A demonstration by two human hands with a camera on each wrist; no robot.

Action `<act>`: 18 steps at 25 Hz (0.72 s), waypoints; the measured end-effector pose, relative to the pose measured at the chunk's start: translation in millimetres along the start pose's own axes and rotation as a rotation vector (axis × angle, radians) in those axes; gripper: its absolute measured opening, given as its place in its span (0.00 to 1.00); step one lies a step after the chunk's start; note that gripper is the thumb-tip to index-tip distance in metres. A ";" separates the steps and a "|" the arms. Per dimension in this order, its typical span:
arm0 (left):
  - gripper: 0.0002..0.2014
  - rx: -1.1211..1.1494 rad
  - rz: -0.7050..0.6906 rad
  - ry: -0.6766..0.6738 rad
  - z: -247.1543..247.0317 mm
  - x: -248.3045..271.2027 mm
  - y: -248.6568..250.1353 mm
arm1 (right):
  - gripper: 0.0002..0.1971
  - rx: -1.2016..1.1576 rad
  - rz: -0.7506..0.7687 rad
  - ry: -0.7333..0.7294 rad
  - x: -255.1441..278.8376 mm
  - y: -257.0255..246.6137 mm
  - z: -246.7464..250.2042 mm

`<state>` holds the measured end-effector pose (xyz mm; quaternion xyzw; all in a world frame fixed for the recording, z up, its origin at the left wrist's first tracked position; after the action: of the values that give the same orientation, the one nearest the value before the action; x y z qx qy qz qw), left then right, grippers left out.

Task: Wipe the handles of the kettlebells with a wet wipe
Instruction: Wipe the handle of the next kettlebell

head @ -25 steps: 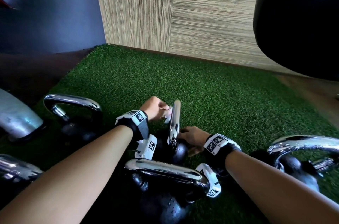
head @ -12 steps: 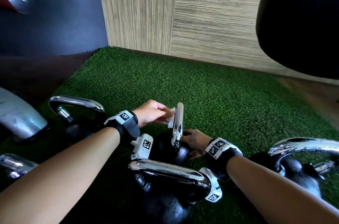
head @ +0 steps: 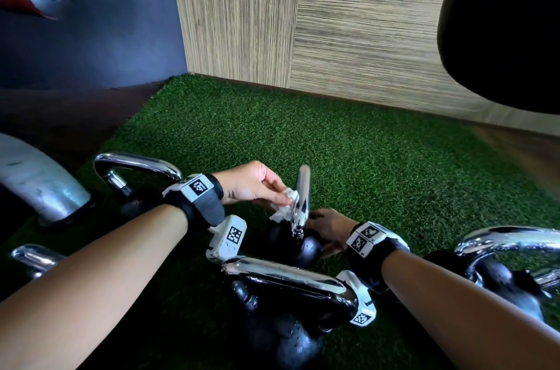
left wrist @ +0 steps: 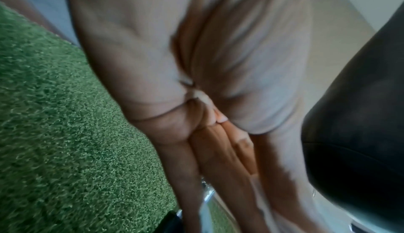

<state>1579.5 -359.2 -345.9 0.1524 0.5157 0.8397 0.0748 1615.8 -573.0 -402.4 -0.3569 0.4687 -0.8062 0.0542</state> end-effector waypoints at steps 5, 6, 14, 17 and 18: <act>0.07 -0.296 -0.029 -0.098 -5.4 13.7 -0.4 | 0.13 -0.026 0.021 -0.025 -1.6 1.9 0.8; 0.08 -0.339 -0.040 -0.067 -7.3 16.4 -1.7 | 0.09 -0.017 0.014 -0.012 -2.7 1.9 1.4; 0.09 -0.517 -0.097 0.061 -38.7 23.4 -22.0 | 0.16 0.152 0.020 0.081 -2.1 0.0 1.1; 0.10 -0.411 -0.056 0.172 -23.7 31.1 -18.2 | 0.15 0.361 0.164 0.159 2.1 -14.6 16.2; 0.13 -0.386 -0.054 0.244 -14.9 33.1 -14.7 | 0.11 0.336 0.226 0.244 7.3 -23.0 22.5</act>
<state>1542.9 -355.7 -359.4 0.0186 0.3549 0.9327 0.0621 1630.2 -579.4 -373.4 -0.1883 0.3679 -0.8989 0.1456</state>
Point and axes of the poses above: each hand's wrist, its own x-axis away from the middle knuckle, its own z-axis out of the back of the hand, y = z × x, the point moved 1 cm from there along -x, towards the middle knuckle, and after that the axes turned 7 degrees about -x, right-handed, at the moved point
